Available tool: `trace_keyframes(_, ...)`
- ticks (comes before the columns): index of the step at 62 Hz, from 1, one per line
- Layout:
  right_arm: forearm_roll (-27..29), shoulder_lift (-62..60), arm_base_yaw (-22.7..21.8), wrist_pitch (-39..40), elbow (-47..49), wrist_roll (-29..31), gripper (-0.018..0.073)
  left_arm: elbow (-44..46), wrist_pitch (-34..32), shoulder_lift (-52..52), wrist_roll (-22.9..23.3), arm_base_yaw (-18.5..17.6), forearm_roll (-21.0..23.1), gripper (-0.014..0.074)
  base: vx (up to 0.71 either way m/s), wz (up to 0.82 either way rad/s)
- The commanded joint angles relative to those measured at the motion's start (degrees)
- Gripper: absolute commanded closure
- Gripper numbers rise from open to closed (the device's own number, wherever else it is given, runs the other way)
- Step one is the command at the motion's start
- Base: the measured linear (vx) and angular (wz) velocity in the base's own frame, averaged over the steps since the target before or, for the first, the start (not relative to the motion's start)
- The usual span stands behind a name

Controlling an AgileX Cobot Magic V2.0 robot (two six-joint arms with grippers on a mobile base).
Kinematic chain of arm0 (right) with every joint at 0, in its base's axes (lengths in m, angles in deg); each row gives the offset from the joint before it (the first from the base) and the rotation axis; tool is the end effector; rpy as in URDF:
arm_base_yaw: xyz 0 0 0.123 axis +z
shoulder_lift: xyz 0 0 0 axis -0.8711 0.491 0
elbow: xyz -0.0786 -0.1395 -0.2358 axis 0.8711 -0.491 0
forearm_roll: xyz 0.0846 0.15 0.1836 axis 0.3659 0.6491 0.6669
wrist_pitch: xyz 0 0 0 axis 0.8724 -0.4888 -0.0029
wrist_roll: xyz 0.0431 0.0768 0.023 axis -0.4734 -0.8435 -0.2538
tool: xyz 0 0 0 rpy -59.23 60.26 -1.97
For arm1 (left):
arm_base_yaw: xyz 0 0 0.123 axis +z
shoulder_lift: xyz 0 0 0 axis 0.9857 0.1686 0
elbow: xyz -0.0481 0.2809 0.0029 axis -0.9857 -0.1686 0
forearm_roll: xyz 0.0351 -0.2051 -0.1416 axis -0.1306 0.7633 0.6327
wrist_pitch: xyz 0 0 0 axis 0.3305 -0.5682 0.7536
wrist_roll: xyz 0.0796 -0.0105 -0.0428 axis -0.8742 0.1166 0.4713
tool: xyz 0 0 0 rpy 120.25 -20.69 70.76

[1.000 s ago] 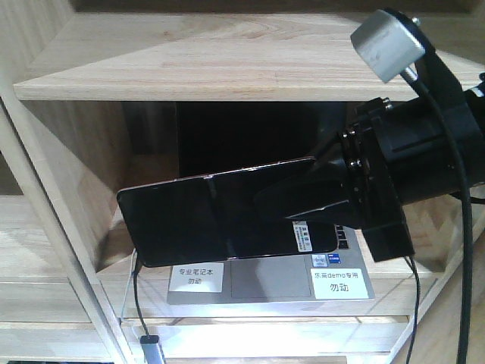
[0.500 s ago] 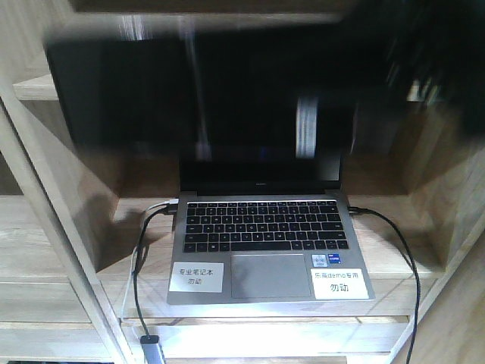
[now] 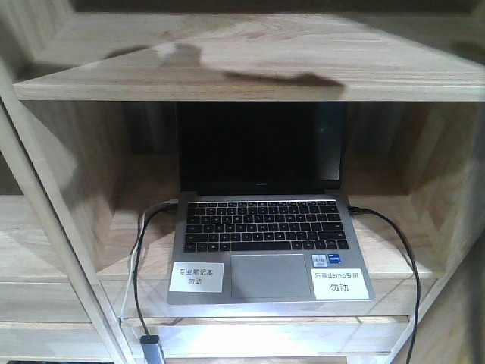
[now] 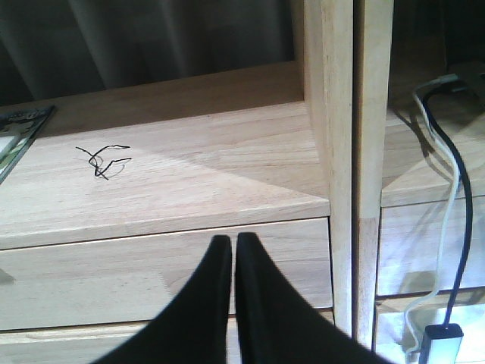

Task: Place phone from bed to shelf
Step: 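Raise the right gripper with the phone above the upper shelf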

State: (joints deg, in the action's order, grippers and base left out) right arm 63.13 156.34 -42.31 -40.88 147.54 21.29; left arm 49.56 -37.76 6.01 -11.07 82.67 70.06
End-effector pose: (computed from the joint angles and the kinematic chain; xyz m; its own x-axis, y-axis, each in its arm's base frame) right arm 0.2607 0.1655 0.5451 -0.0643 -0.1324 -0.9891 -0.9652 0.2600 0.0279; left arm 0.0516 0.0061 0.1687 -0.3136 0.1528 -0.9372 -0.0314 0.9848 0.1710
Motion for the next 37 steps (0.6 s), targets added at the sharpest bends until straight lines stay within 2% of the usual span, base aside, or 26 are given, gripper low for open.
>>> trace_keyframes(1,3.8,3.7,0.0,6.5,6.4,0.0,0.0561,-0.3,-4.2,-0.4,0.0,0.0,0.1,0.0595,0.00,0.00)
trace_keyframes(12,5.0,11.5,0.0,9.8,11.4,0.0,0.0561,-0.3,-4.2,-0.4,0.0,0.0,0.1,0.0595,0.00,0.00)
trace_keyframes(37,4.2,20.2,0.0,14.4,11.5,1.8,0.0561,-0.3,-4.2,-0.4,0.0,0.0,0.1,0.0595,0.00,0.00)
